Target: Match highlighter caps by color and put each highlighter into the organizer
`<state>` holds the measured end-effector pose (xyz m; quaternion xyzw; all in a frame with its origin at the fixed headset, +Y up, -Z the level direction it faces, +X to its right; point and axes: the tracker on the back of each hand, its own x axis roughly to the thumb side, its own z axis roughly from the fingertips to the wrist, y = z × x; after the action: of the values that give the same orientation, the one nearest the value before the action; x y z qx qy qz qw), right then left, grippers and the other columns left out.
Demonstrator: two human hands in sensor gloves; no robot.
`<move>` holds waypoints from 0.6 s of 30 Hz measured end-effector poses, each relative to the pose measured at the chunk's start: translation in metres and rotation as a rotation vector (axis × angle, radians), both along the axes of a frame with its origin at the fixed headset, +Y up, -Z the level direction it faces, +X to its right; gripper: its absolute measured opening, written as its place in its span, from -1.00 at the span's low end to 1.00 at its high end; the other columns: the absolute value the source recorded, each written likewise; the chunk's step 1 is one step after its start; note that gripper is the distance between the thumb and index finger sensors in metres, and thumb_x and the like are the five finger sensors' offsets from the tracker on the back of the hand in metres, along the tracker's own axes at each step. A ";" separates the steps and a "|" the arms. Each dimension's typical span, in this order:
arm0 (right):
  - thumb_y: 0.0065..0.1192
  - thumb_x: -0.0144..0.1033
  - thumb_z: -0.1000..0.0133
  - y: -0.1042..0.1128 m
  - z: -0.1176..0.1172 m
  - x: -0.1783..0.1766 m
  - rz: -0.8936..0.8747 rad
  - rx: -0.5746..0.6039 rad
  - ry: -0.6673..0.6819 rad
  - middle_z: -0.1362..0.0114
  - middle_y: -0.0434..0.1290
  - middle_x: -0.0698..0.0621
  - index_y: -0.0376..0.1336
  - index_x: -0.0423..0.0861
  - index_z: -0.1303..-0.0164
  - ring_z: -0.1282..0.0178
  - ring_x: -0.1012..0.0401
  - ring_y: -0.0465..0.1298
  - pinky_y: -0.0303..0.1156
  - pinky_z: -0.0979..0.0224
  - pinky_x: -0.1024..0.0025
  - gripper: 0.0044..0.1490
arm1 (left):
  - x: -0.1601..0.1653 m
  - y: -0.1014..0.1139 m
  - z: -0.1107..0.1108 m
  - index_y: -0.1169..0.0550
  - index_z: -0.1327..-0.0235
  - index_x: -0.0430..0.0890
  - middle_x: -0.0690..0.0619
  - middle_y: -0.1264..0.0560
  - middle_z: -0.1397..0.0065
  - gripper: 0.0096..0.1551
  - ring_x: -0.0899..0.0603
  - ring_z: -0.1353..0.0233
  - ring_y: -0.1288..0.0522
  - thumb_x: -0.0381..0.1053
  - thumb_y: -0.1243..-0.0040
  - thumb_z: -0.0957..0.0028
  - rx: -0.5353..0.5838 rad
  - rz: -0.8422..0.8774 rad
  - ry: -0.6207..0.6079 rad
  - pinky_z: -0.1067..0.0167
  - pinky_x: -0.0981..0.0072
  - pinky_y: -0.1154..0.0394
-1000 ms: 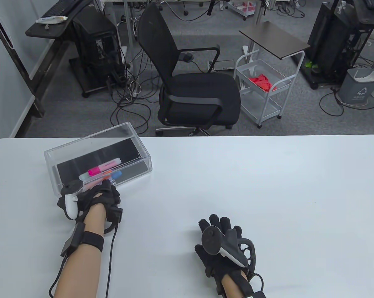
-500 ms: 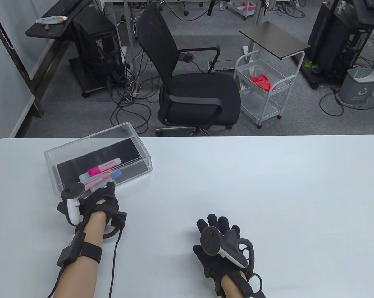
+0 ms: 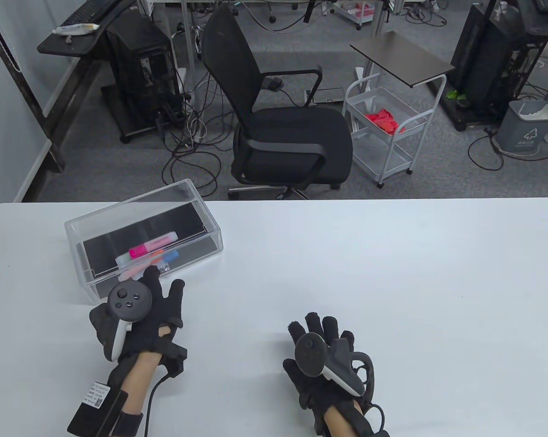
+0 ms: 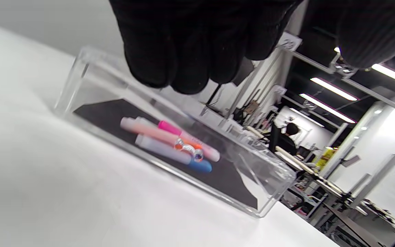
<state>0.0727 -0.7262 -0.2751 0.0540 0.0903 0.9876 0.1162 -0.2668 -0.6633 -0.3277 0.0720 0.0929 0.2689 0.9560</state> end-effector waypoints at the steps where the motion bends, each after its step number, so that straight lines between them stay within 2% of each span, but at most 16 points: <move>1: 0.11 0.10 -0.01 0.000 0.000 0.000 0.000 0.002 -0.001 -0.69 -0.39 0.02 -0.24 0.22 -0.53 -0.68 -0.11 -0.39 -0.39 -0.53 -0.41 -0.04 | 0.002 0.003 0.005 -0.16 -0.61 0.03 0.02 -0.23 -0.61 -0.03 -0.35 -0.58 -0.36 0.51 -0.03 -0.05 0.014 -0.030 -0.010 -0.42 -0.13 -0.42; 3: 0.11 0.11 -0.01 0.001 0.001 0.000 -0.002 0.011 -0.004 -0.69 -0.40 0.03 -0.25 0.24 -0.53 -0.68 -0.11 -0.40 -0.40 -0.52 -0.41 -0.04 | 0.008 0.010 0.017 -0.14 -0.63 0.05 0.02 -0.16 -0.66 -0.02 -0.37 -0.65 -0.27 0.52 -0.02 -0.04 0.052 -0.116 -0.062 -0.48 -0.18 -0.36; 9: 0.10 0.12 -0.01 0.004 0.003 0.003 -0.004 0.039 -0.019 -0.68 -0.45 0.05 -0.25 0.28 -0.52 -0.67 -0.11 -0.46 -0.47 -0.50 -0.42 -0.04 | 0.028 0.018 0.048 -0.06 -0.67 0.14 0.09 0.01 -0.76 0.03 -0.32 -0.78 -0.01 0.58 0.01 -0.01 0.024 -0.291 -0.164 -0.57 -0.27 -0.14; 13: 0.10 0.15 0.01 0.005 0.004 0.004 -0.003 0.056 -0.031 -0.67 -0.48 0.05 -0.26 0.29 -0.52 -0.66 -0.12 -0.49 -0.51 -0.48 -0.42 -0.03 | 0.041 0.011 0.063 0.07 -0.68 0.22 0.15 0.16 -0.78 0.08 -0.25 -0.81 0.16 0.64 0.09 0.00 -0.080 -0.427 -0.226 -0.61 -0.29 0.02; 18: 0.10 0.18 0.02 0.004 0.004 0.004 0.002 0.060 -0.026 -0.66 -0.50 0.04 -0.27 0.29 -0.52 -0.64 -0.15 -0.52 -0.52 -0.47 -0.42 -0.01 | 0.047 -0.004 0.073 0.16 -0.67 0.26 0.18 0.26 -0.77 0.11 -0.20 -0.81 0.28 0.69 0.17 0.05 -0.128 -0.435 -0.283 -0.60 -0.29 0.12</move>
<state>0.0764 -0.7226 -0.2712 0.0445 0.0591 0.9906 0.1146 -0.2195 -0.6672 -0.2549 -0.0089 -0.0427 0.0580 0.9974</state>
